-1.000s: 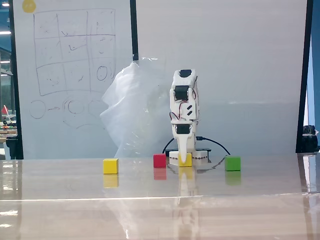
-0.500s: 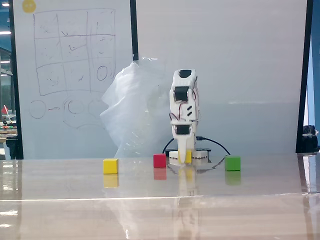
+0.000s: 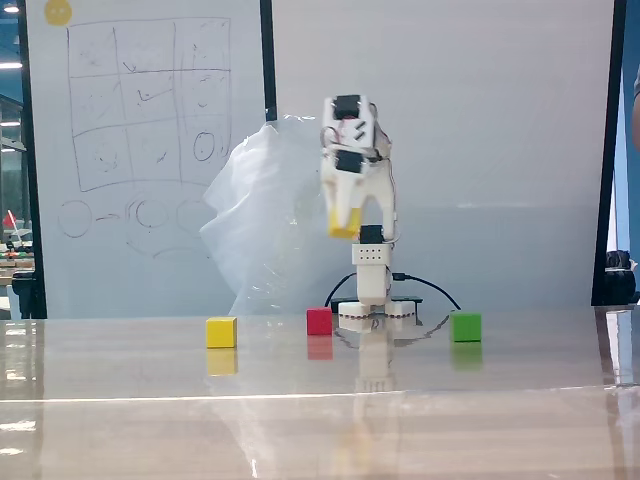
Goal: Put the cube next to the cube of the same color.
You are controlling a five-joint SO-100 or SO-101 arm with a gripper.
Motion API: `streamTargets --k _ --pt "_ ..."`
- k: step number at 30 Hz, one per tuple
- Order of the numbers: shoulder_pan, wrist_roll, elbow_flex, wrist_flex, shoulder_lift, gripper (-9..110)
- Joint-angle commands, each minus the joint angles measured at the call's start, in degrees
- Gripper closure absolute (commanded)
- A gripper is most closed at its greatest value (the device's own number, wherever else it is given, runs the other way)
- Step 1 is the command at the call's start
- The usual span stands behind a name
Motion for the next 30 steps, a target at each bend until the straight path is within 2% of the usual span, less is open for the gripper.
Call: streamTargets --k 1,6,11,30 --pt "7.91 -4.22 -20.39 0.79 -8.96 102" --pt "12.39 -4.31 -34.1 0.18 -23.99 102" --pt "13.18 -4.13 -40.25 0.0 -34.72 102" --pt "17.05 -4.39 -41.4 -8.0 -49.39 102"
